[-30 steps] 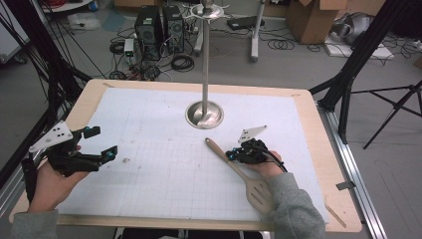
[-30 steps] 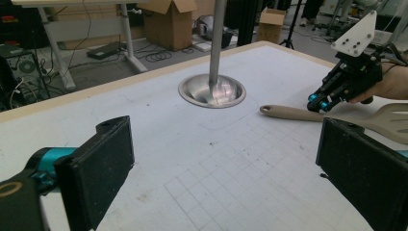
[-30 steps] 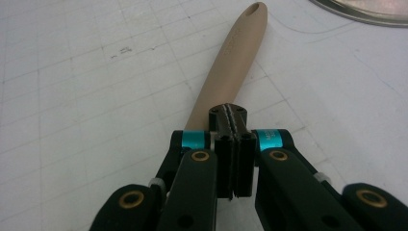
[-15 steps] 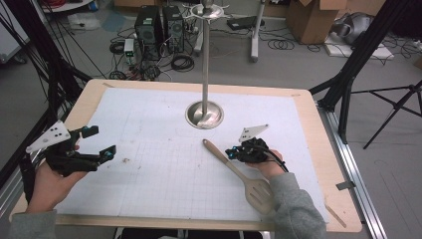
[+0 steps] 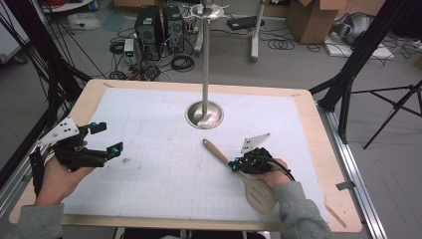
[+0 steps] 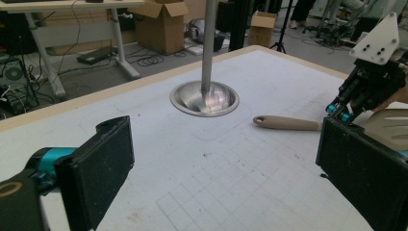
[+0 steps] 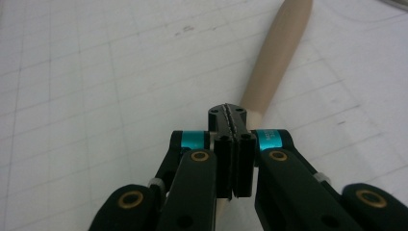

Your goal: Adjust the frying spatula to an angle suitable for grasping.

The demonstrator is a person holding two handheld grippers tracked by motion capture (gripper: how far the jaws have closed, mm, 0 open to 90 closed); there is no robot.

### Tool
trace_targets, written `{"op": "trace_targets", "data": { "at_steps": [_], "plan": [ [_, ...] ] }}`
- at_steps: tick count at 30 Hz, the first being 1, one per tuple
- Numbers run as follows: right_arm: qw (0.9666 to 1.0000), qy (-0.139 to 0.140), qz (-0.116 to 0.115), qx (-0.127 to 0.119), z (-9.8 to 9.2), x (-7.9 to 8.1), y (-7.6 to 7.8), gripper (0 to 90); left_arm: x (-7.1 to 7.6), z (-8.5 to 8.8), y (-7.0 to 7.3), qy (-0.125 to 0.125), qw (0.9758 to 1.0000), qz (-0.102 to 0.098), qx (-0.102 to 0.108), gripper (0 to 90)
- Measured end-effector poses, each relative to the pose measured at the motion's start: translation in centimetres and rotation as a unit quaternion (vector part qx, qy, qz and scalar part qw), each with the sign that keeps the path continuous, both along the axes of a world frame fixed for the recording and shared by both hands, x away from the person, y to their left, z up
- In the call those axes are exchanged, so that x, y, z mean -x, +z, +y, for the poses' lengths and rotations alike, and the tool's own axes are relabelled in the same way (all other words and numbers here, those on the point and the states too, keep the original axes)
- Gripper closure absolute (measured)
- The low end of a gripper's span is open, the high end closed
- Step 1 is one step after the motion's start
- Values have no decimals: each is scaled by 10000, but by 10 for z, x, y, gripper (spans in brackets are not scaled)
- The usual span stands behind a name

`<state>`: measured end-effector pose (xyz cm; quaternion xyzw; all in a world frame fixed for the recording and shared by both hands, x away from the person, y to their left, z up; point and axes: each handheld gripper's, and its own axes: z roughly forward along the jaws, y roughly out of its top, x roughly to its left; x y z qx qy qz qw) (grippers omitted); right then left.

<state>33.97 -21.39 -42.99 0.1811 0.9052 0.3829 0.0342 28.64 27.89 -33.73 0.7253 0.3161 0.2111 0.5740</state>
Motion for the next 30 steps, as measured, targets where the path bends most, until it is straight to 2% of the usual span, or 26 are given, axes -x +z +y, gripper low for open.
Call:
{"op": "trace_targets", "data": {
  "at_steps": [5, 10, 16, 21, 30],
  "plan": [
    [9998, 149, -5, 97, -2, 8, 1, 900, -6, -6, 0, -88, 10000, 4, 12, 66],
    [9987, 360, 55, 348, -4, 14, -3, 900, -10, -12, 0, -168, 9999, 13, 10, 66],
    [9970, 422, -123, 636, -5, 20, -1, 900, -14, -17, -1, -240, 9997, 32, 10, 66],
    [9974, 345, -116, 614, -10, 20, 1, 900, -16, -17, -1, -256, 9997, 31, 2, 66],
    [9972, 377, -76, 637, -13, 21, -1, 900, -16, -17, -2, -252, 9997, 41, 7, 66]
  ]
}}
